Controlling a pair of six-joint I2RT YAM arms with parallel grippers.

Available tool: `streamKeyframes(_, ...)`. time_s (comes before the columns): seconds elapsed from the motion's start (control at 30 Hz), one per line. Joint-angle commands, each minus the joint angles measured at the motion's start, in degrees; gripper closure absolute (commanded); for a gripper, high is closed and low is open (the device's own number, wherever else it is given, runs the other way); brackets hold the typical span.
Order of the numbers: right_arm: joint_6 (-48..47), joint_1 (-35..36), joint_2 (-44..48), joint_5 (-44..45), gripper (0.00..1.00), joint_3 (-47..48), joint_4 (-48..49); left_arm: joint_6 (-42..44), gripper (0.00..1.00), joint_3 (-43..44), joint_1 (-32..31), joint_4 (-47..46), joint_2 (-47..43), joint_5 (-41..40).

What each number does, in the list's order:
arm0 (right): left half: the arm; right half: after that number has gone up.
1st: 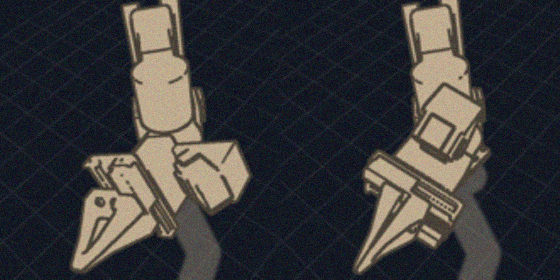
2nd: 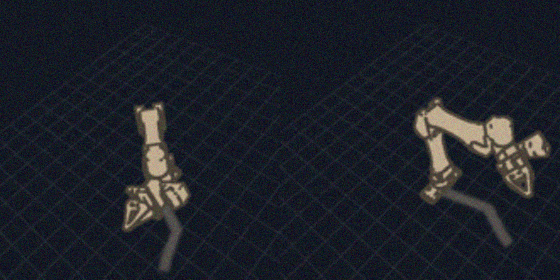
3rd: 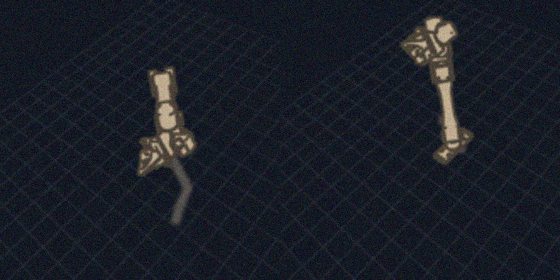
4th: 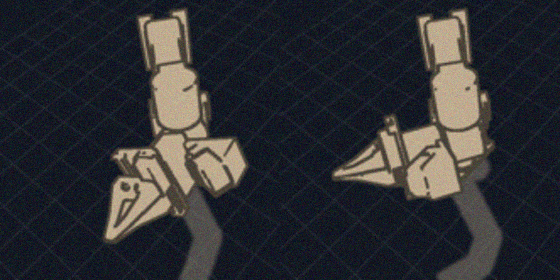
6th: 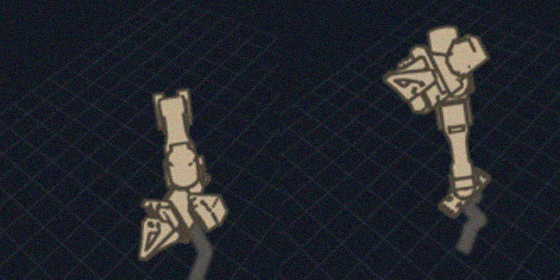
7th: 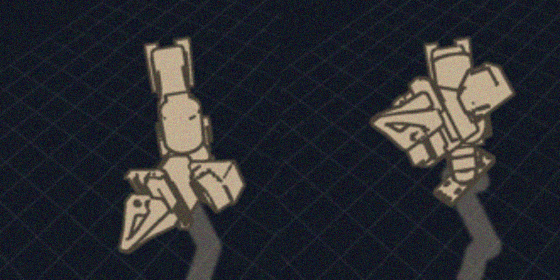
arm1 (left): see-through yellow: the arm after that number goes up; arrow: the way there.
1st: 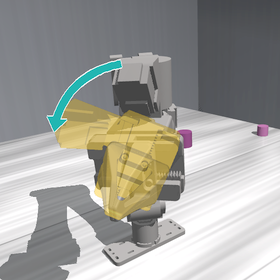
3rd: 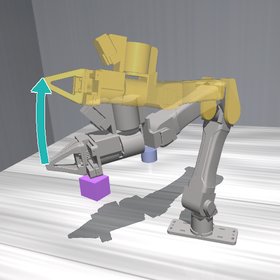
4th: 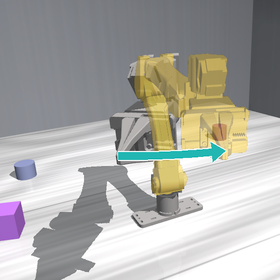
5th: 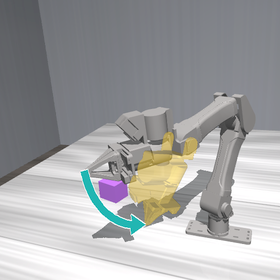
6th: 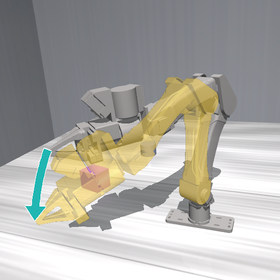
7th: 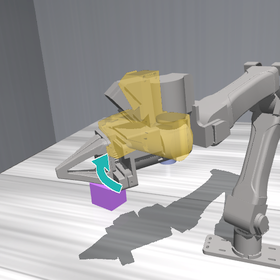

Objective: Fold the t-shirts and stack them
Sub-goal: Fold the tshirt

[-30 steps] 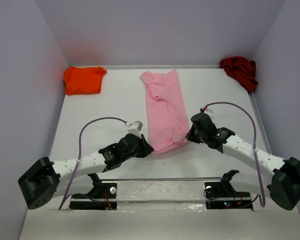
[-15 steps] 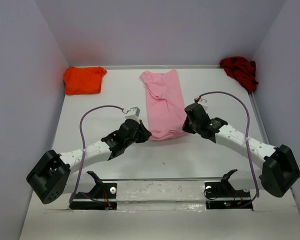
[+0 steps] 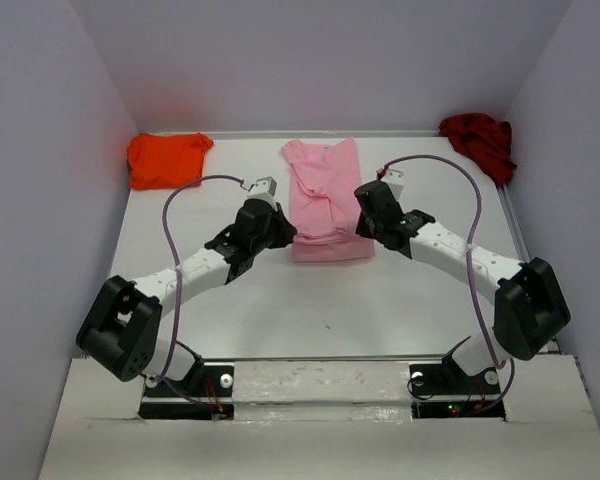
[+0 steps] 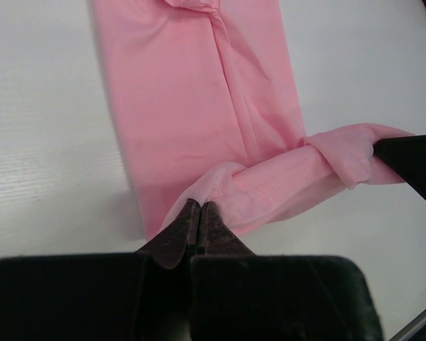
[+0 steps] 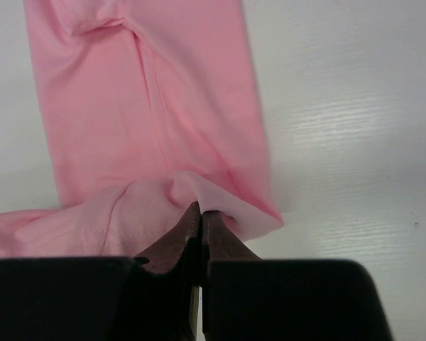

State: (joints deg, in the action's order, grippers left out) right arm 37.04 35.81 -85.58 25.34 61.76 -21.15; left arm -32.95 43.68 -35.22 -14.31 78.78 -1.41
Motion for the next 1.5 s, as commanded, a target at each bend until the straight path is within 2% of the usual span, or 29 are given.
streamKeyframes(0.0, -2.2, -1.4, -2.7, 5.8, 1.00, 4.6, 3.2, 2.8, 1.00, 4.3, 1.5, -0.9, 2.3, 3.7)
streamKeyframes(0.7, -7.5, -7.0, -26.9, 5.8, 1.00, 26.9, 7.3, 4.1, 1.00, 26.8, 9.7, 0.4, 23.0, 7.7)
streamKeyframes(1.0, -8.2, -8.6, -36.4, 4.4, 1.00, 33.4, 7.5, 4.3, 1.00, 31.4, 12.1, -0.2, 32.2, 9.1)
streamKeyframes(1.2, -9.6, -10.1, -39.5, 2.6, 1.00, 35.4, 8.5, 4.9, 1.00, 32.9, 13.1, -1.5, 36.6, 9.5)
streamKeyframes(1.23, -9.7, -10.7, -39.7, 2.5, 1.00, 35.5, 8.5, 5.0, 0.94, 33.0, 13.1, -1.4, 37.1, 9.3)
streamKeyframes(1.27, -9.6, -10.7, -39.6, 2.4, 0.80, 35.3, 8.4, 5.0, 0.83, 33.1, 13.1, -1.5, 37.2, 9.4)
streamKeyframes(1.3, -10.0, -10.7, -39.4, 2.2, 0.64, 35.2, 8.7, 5.1, 0.68, 33.1, 13.1, -1.7, 37.1, 9.4)
streamKeyframes(1.33, -10.5, -10.7, -39.2, 1.9, 0.52, 35.1, 9.1, 5.1, 0.64, 32.8, 13.1, -2.0, 36.4, 8.9)
streamKeyframes(1.37, -10.8, -10.7, -38.8, 1.8, 0.35, 35.0, 9.2, 5.0, 0.61, 32.3, 13.1, -2.8, 35.7, 8.9)
streamKeyframes(1.4, -11.6, -10.7, -38.5, 1.4, 0.32, 35.2, 9.4, 4.9, 0.51, 31.3, 13.0, -3.7, 35.0, 8.7)
streamKeyframes(1.47, -12.1, -10.7, -37.6, 1.6, 0.29, 35.0, 9.6, 4.9, 0.44, 30.7, 13.1, -4.1, 32.4, 8.7)
